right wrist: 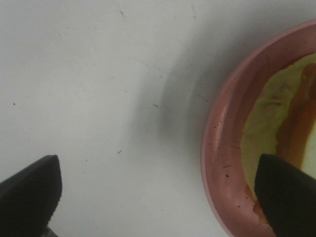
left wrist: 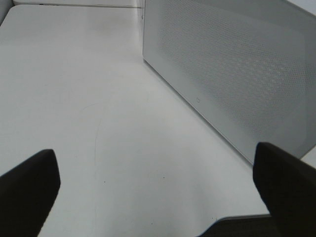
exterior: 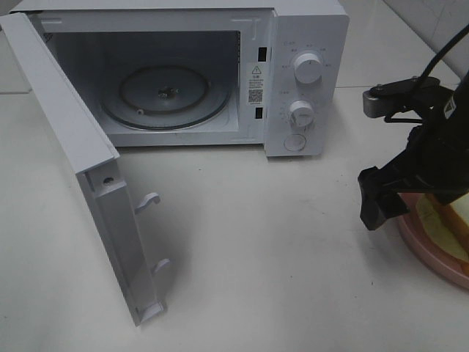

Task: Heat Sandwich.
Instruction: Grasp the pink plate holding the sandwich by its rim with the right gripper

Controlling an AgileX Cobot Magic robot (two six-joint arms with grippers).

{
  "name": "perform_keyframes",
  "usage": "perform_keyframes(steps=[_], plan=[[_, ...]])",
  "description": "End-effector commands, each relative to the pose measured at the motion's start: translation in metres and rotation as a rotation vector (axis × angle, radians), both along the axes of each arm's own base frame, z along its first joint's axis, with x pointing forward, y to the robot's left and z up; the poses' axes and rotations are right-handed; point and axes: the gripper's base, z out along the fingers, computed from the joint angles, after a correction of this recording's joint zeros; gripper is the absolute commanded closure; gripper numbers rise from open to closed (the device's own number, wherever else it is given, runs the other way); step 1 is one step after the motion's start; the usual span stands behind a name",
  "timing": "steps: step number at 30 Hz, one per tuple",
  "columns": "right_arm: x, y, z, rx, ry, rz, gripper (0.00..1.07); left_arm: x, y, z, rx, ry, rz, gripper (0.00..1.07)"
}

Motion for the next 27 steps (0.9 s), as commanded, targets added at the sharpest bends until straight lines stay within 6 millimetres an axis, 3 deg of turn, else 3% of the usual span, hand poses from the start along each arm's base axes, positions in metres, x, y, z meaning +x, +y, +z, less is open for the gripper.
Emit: perform_keyframes(steps=[1,5,27], plan=[[0.002,-0.009,0.002,-0.014,0.003,-0.025,0.08,-0.003,0.0,0.0,-0.003,-0.029,-0.001,0.07],[0.004,-0.015,0.001,-0.015,0.01,-0.048,0.09,-0.003,0.0,0.0,-0.003,-0.029,-0.001,0.07],[0.022,-0.013,-0.055,-0.044,0.137,-0.033,0.13,-0.003,0.0,0.0,-0.003,-0.029,-0.001,0.07]])
